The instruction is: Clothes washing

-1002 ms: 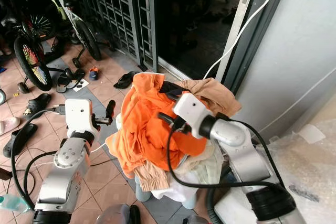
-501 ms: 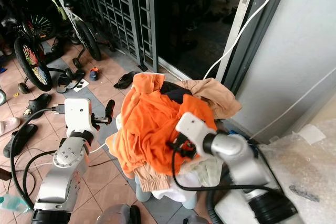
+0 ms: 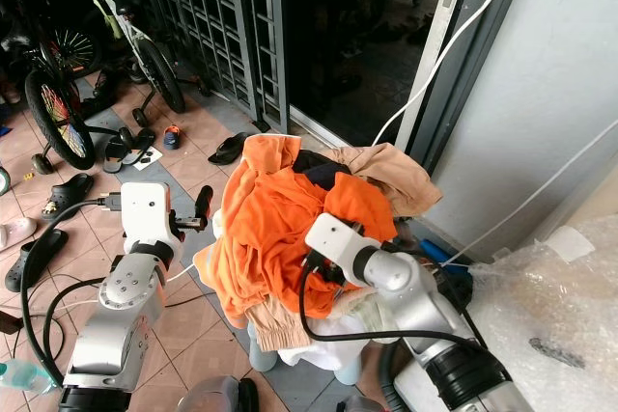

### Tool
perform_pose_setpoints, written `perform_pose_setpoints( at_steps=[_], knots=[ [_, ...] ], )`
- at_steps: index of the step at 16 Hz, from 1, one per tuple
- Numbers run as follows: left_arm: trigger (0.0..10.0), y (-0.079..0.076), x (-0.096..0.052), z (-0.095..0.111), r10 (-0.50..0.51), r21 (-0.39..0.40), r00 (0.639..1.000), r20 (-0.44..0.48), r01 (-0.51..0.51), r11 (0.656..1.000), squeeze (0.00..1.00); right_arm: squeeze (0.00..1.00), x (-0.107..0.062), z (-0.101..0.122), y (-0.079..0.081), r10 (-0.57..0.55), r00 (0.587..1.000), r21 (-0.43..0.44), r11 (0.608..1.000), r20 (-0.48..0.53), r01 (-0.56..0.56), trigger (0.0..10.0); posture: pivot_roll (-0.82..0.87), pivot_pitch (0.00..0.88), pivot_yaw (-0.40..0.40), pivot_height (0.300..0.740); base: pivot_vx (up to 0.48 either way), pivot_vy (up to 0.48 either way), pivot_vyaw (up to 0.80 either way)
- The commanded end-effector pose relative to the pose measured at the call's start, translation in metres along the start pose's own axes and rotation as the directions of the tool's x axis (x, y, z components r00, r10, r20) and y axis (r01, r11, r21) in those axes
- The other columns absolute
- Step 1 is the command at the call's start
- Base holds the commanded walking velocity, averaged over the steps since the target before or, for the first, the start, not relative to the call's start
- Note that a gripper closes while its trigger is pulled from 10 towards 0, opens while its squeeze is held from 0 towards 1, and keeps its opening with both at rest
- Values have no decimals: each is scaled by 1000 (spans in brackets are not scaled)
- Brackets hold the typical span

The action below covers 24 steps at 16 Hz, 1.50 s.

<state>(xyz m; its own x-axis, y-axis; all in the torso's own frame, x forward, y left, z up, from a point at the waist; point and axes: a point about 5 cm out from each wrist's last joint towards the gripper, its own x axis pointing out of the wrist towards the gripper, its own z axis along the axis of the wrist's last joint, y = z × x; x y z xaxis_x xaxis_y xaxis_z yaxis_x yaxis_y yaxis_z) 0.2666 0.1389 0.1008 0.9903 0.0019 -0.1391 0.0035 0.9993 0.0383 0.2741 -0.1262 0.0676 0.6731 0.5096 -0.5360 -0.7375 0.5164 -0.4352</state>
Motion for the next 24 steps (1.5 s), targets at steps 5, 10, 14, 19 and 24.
perform_pose_setpoints(
  at_steps=[5,10,14,19,24],
  knots=[
    [10000,1,-1,5,5,5,1000,10,-5,1000,0,0,4,-8,5,7,1000,-3,1000,-30,-7,0,38,36,51,740,0,0,0],
    [10000,-1,-1,4,21,-14,1000,12,-21,1000,0,0,1,-4,-6,-94,994,183,980,55,83,0,32,28,33,740,0,0,0],
    [10000,3,1,-2,40,-42,999,-9,-41,998,0,0,0,-2,-9,-224,972,300,934,75,192,0,1,0,52,740,0,0,0],
    [10000,3,8,2,24,-19,999,23,-24,1000,0,0,-19,20,-39,-518,824,644,715,228,271,0,-14,0,80,740,0,0,0],
    [10000,5,10,4,28,10,999,40,-28,1000,0,0,-39,34,-28,-609,733,739,636,302,224,0,-20,0,97,740,0,0,0]
  ],
)
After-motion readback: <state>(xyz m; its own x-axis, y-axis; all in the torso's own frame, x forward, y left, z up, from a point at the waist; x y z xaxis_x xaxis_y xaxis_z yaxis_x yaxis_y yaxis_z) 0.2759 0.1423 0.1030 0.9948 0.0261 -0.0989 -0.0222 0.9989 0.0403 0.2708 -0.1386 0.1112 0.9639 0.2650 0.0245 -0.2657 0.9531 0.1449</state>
